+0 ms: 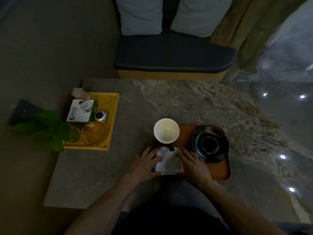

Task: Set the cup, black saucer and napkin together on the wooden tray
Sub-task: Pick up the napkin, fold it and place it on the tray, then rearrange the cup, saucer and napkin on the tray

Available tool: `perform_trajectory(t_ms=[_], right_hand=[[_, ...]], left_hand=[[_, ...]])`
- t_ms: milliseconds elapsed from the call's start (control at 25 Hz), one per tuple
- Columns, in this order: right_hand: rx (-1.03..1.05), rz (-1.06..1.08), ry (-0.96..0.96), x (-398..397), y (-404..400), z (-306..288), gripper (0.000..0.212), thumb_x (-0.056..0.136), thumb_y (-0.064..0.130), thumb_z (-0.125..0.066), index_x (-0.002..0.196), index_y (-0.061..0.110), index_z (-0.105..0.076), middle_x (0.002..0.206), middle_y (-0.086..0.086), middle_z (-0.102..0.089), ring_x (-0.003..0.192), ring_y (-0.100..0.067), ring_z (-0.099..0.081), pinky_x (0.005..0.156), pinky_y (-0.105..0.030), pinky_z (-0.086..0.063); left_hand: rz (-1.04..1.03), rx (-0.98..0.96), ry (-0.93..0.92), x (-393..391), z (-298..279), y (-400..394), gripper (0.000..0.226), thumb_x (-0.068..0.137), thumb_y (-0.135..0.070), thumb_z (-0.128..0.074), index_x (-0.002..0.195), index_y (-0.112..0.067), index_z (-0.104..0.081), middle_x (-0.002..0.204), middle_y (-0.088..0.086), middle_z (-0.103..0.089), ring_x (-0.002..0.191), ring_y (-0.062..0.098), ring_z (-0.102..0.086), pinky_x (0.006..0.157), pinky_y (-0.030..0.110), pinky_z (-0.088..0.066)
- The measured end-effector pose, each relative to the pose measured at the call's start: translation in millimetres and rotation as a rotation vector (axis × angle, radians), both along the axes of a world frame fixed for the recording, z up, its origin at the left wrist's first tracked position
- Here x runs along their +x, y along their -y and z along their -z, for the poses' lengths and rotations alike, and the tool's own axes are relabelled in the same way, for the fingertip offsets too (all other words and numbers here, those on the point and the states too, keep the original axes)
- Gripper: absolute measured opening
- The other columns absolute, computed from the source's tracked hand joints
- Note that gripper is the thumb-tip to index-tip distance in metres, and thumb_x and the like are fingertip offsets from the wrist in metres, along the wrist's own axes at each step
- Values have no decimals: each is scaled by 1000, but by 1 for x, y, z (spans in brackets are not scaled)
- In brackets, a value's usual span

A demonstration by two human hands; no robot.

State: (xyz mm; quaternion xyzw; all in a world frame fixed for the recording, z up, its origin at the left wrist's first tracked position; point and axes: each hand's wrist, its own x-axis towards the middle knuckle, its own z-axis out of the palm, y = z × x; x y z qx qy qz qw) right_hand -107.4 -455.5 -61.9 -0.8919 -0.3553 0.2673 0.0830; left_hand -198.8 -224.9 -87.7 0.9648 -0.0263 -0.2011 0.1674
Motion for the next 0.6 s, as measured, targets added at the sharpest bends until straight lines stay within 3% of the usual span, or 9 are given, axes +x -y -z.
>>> perform_trajectory(t_ms=[320,400,480,560,600], right_hand=[[-15,5,-24,-3,2,2,89,81,61,-59,149,35,-9,162,2,-8,143,-27,-19,105,-49,-37],[29,46,-28,1,0,-1,80,81,61,-59,146,35,-20,159,2,-22,139,-23,-30,102,-44,-41],[112,181,27,5,-4,-6,65,80,60,-62,136,35,-37,146,3,-44,128,-18,-45,94,-37,-46],[154,299,103,14,-13,-13,61,79,61,-63,130,36,-42,136,3,-53,121,-18,-50,91,-37,-48],[166,322,126,18,-20,-16,66,77,63,-63,132,37,-40,137,3,-52,122,-20,-49,92,-39,-47]], left_hand=[[-9,-63,-103,0,-5,0,65,84,-60,-60,141,-35,-41,164,-4,-14,151,28,0,120,52,-18],[-42,-99,-91,5,-15,-5,60,82,-60,-62,134,-32,-51,160,-4,-25,150,27,-5,120,49,-17],[-163,-123,26,13,-27,-15,50,80,-58,-66,119,-27,-63,142,-3,-50,140,24,-28,115,43,-28],[-312,-118,164,26,-39,-29,42,80,-52,-71,110,-23,-67,125,-2,-61,128,20,-40,105,34,-33],[-347,-104,191,36,-45,-37,44,79,-49,-73,113,-23,-66,126,-2,-60,128,21,-40,103,32,-32]])
